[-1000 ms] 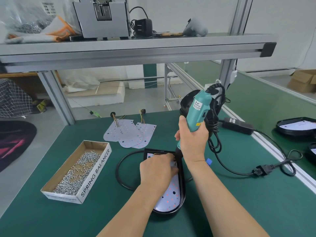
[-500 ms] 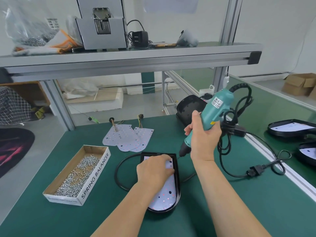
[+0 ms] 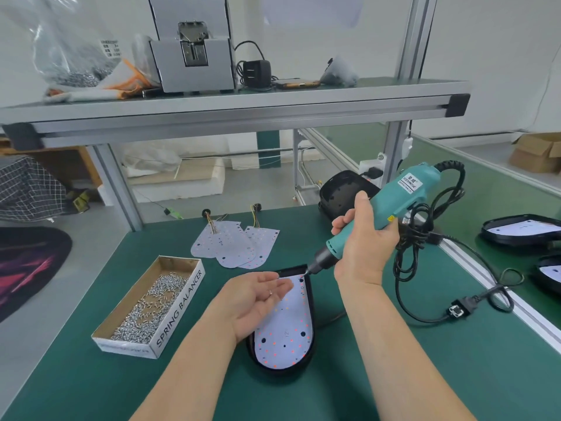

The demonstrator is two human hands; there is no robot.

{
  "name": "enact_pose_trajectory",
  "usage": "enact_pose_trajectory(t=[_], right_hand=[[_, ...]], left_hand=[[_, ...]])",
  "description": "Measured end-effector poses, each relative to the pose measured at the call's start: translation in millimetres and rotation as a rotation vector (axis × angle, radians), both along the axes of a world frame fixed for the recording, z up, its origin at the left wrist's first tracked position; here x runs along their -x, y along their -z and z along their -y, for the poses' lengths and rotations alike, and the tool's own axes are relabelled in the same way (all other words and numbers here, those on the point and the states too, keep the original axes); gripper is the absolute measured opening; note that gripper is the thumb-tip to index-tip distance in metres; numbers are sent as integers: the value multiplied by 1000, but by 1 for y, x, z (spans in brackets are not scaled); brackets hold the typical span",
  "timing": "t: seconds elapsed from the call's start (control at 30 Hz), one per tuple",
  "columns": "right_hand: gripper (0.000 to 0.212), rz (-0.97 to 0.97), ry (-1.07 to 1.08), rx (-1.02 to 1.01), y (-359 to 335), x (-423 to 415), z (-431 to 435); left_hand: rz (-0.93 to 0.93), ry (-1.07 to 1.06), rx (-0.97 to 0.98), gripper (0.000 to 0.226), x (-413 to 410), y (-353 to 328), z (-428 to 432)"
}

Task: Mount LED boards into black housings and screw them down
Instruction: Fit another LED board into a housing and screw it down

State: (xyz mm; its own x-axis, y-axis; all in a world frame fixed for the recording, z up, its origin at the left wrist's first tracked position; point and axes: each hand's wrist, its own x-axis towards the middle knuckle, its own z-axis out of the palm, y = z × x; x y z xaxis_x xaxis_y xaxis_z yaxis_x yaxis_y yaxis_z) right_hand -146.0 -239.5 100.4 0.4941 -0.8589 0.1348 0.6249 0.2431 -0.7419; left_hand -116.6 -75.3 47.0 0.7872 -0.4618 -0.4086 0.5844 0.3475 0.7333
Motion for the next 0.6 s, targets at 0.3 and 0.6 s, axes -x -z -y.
enact_pose_trajectory(t=[0.3, 0.6], right_hand=[[20, 18, -63, -57, -7, 5, -17], [20, -5, -89, -69, -9, 11, -23]], left_hand=[[-21, 60, 104, 22, 11, 10, -11], [-18, 116, 107, 28, 22, 12, -15]])
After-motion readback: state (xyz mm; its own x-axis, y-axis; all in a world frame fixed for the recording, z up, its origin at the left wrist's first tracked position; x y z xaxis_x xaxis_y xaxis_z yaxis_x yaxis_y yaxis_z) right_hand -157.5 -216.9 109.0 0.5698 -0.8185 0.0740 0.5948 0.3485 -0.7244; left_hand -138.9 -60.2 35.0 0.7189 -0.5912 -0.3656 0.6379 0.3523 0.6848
